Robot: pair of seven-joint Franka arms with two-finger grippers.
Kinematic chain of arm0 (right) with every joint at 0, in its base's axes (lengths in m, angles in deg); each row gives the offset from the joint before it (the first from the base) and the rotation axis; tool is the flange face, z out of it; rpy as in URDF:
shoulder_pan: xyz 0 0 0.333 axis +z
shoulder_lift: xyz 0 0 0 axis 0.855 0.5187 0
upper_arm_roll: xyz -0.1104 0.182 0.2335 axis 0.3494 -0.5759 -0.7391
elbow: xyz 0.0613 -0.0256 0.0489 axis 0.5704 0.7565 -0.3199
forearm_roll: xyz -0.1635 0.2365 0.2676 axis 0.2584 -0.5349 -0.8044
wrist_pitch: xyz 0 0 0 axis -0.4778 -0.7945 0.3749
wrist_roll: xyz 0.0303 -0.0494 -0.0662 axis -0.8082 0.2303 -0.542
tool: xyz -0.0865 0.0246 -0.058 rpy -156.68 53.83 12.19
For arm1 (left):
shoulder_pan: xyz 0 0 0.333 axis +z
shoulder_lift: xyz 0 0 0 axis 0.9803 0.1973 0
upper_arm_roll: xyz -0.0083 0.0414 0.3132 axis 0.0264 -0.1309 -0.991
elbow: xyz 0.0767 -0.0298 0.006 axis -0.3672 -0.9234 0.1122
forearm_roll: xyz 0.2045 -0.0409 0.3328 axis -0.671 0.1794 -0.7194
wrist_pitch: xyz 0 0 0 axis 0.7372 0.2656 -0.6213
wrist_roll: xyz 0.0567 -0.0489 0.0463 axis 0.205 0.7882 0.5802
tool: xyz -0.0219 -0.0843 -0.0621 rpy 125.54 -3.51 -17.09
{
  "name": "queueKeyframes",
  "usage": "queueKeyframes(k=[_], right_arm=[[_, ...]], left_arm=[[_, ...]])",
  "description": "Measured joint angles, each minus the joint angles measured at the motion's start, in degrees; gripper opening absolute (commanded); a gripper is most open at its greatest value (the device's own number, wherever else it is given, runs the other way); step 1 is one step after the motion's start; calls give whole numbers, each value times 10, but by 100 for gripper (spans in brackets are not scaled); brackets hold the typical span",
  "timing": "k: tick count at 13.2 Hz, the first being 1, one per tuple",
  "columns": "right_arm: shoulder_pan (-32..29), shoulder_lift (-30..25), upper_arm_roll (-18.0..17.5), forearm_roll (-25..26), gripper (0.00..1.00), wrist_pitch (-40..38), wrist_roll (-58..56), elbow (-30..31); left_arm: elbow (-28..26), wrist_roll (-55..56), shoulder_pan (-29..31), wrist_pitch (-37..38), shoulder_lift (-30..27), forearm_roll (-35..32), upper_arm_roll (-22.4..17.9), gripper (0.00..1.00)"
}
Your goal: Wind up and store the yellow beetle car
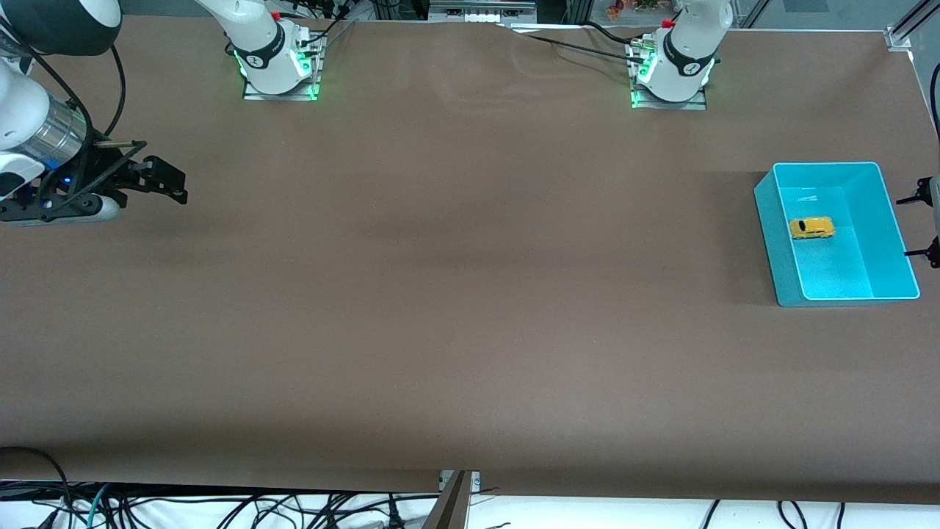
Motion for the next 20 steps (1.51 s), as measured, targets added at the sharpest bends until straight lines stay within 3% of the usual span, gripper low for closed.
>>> queueKeyframes(k=[6, 12, 16, 20], right_arm=[[0, -22, 1, 0, 99, 2, -25, 0], [0, -22, 2, 0, 99, 1, -38, 0], [0, -22, 3, 0, 99, -8, -50, 0], [0, -22, 4, 0, 99, -9, -51, 0]], left_arm=[[70, 312, -145, 66, 0, -2, 3, 100], [91, 642, -177, 91, -19, 14, 7, 100], [7, 896, -222, 82, -117, 17, 8, 100], [-91, 949, -232, 27, -194, 22, 5, 100]])
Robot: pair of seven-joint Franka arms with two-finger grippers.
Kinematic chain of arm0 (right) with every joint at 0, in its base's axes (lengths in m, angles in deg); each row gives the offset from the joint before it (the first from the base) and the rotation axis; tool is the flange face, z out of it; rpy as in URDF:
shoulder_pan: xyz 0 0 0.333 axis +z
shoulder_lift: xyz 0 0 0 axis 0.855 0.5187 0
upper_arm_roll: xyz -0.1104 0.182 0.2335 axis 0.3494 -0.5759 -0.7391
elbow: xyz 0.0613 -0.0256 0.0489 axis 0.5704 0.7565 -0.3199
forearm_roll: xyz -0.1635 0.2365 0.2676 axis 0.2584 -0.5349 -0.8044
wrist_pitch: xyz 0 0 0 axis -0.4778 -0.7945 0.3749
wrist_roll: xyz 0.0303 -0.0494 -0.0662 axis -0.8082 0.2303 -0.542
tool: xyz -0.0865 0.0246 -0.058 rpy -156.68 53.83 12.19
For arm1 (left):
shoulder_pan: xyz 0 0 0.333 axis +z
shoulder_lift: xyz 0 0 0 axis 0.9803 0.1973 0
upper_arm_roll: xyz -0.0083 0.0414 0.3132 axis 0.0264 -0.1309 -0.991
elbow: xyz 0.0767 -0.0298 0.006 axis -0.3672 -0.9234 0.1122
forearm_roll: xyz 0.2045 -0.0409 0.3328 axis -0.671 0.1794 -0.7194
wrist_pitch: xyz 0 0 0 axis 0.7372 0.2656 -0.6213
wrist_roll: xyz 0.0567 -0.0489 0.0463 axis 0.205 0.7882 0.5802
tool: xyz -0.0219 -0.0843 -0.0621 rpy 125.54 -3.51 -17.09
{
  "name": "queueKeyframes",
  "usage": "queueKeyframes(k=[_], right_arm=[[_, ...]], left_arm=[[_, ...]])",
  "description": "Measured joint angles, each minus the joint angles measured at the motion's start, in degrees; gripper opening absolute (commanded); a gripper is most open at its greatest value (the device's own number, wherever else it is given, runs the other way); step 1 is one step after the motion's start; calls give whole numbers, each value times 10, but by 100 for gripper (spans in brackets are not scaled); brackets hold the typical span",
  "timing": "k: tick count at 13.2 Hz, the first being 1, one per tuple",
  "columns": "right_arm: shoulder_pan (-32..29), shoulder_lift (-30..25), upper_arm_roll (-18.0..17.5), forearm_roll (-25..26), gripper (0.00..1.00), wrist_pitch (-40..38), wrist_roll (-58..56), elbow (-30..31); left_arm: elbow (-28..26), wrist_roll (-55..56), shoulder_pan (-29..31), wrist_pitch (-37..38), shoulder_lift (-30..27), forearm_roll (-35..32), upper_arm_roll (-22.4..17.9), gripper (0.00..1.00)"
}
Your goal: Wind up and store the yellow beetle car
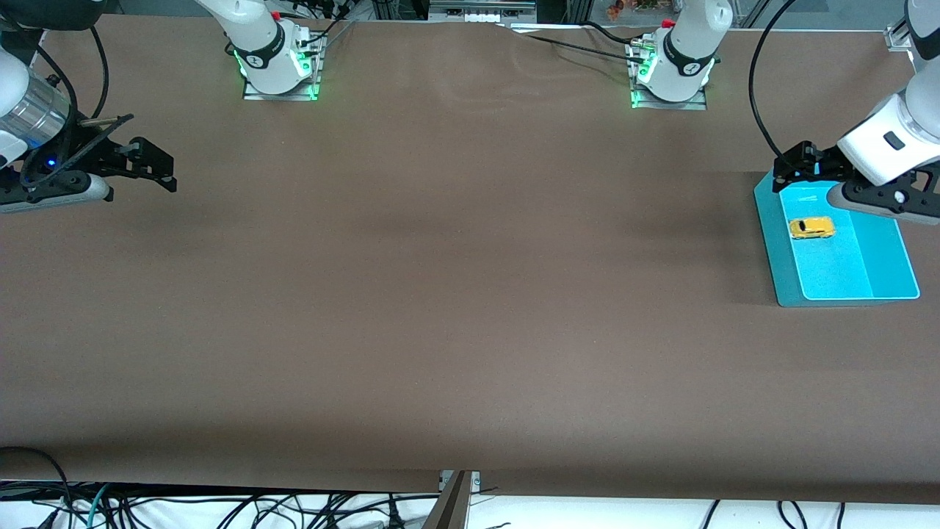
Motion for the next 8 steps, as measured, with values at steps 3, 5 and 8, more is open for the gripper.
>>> queueKeyframes(k=[3, 5, 8], right_arm=[[0, 0, 1, 0, 99, 0, 0, 0], [0, -2, 3, 0, 99, -5, 0, -1], [0, -11, 3, 0, 99, -14, 0, -2]], left_arm=[[-31, 1, 3, -12, -18, 0, -3, 100], [-35, 1, 4, -13, -19, 0, -4, 100], [-35, 2, 4, -14, -19, 0, -4, 100]])
